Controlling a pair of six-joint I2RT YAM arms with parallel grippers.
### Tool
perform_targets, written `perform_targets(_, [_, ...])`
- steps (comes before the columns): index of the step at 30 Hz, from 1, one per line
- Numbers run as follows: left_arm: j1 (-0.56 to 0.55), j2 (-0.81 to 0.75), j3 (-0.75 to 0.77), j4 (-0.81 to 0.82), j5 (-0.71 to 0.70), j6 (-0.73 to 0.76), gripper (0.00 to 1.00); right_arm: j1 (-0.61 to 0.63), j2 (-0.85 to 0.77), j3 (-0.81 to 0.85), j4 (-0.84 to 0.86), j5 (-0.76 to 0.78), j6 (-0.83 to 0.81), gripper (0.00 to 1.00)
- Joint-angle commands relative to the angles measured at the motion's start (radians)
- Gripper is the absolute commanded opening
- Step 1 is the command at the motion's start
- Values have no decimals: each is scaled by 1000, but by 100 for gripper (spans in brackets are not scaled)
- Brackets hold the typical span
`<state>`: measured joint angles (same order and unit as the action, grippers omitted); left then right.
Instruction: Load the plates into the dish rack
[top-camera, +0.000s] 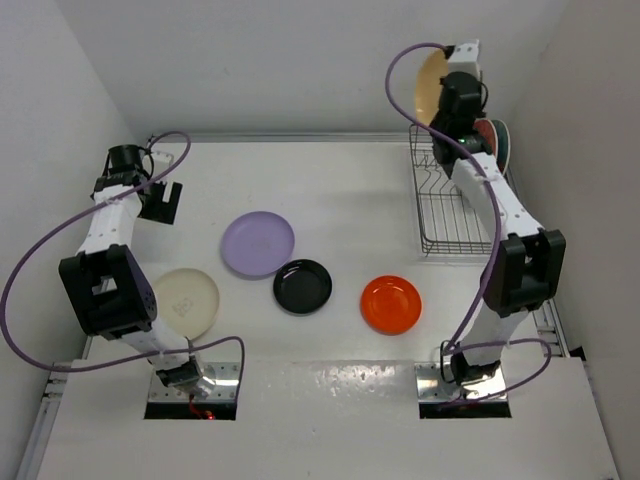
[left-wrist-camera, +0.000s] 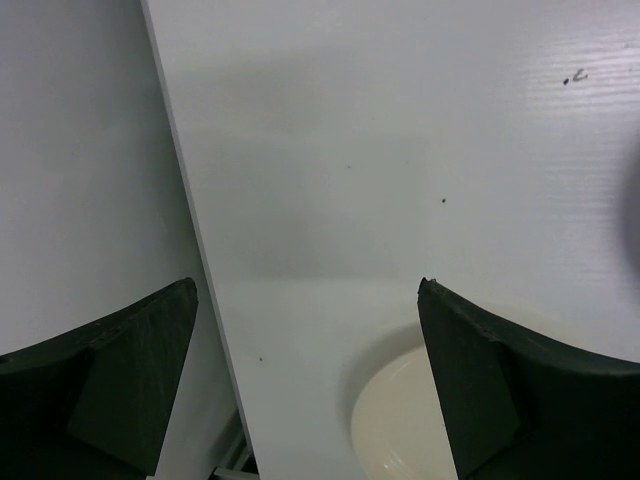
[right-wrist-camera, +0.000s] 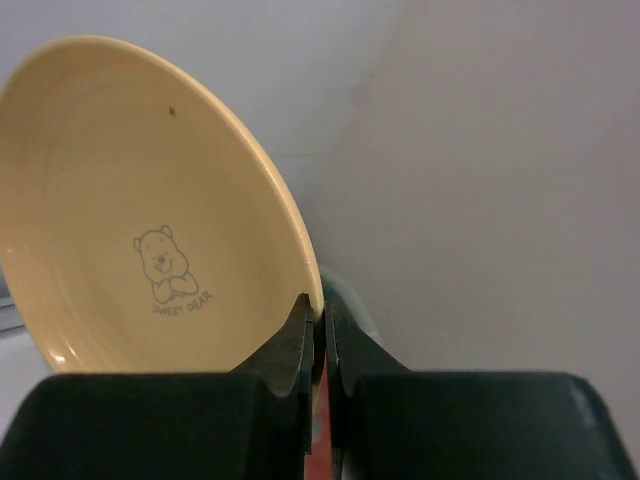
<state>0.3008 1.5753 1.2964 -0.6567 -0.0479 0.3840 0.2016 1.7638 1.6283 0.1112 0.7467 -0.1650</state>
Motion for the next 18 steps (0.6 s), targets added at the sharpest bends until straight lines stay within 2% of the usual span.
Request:
perform_targets(1, [-6,52,76,9,10,-7,96,-97,16,4,197,148,-325,0])
perform_targets(4, [-6,97,101,9,20,-16,96,-133,48,-14,274,169,-448,0])
perform_targets(9, [-6,136,110,9,29,-16,96,-172,94,-51,320,206,-465,0])
perform_targets(13, [-6,147,119,9,20,-16,96,-163,152,-51,282,235,-423,0])
perform_targets(18, [-6,147,119,9,11,-16,96,-151,198,-90,360,285,-467,0])
